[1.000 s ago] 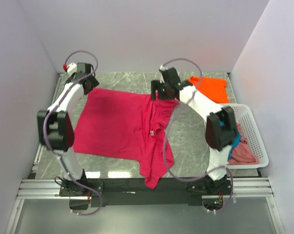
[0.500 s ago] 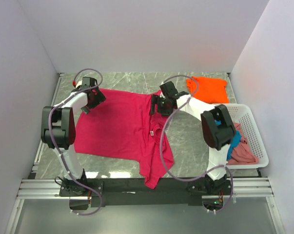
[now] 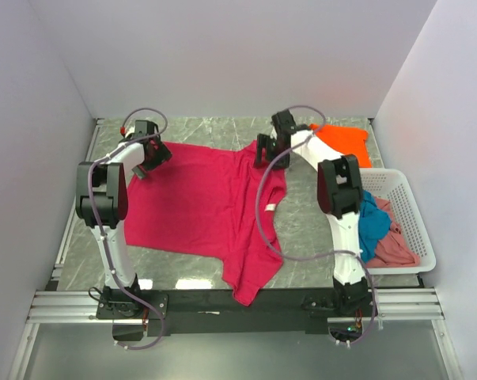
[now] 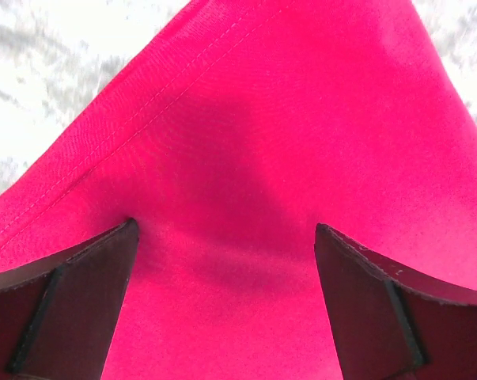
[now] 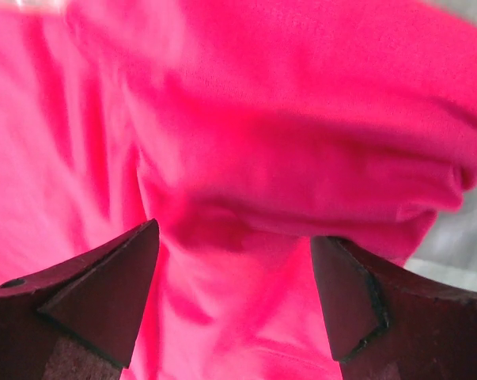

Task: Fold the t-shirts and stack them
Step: Flatten the tshirt out

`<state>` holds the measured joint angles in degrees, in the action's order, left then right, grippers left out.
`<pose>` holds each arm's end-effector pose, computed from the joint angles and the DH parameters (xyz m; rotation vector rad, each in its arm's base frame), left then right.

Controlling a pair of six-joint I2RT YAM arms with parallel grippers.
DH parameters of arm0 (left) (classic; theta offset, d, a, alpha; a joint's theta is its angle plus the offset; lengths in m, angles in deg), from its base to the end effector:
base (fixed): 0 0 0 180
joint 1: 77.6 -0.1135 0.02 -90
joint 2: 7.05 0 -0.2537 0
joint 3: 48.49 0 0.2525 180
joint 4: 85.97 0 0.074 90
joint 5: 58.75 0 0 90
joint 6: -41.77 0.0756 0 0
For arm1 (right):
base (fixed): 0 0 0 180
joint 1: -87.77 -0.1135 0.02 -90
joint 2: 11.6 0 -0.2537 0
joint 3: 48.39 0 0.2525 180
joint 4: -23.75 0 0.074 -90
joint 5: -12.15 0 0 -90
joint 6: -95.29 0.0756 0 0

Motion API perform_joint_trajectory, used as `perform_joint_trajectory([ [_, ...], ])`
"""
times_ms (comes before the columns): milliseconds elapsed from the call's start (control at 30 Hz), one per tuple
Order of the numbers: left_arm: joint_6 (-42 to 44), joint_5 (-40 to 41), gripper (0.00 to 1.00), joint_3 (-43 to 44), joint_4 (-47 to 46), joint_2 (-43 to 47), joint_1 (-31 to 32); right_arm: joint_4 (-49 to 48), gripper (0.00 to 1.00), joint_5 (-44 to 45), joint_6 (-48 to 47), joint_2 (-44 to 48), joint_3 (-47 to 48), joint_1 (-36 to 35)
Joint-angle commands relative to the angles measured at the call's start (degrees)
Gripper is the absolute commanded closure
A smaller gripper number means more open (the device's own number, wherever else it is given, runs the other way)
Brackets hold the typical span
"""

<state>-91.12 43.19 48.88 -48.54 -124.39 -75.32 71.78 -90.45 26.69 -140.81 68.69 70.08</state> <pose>0.4538 -0.0024 0.1280 -0.9539 2.3542 -0.0400 0.4721 0.1679 0.1288 0.0079 2.6778 0.5171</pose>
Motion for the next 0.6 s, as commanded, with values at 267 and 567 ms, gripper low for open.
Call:
perform_joint_trajectory([
  [267,1.0,-1.4,0.01,8.6,3.7,-7.2,-1.2,9.6,0.16,-3.4,-8.7,-18.1,32.1,7.1],
  [567,1.8,-4.6,0.01,17.7,4.4,-11.4,-1.2,-5.9,0.14,-9.4,-7.0,-16.7,34.9,10.2],
])
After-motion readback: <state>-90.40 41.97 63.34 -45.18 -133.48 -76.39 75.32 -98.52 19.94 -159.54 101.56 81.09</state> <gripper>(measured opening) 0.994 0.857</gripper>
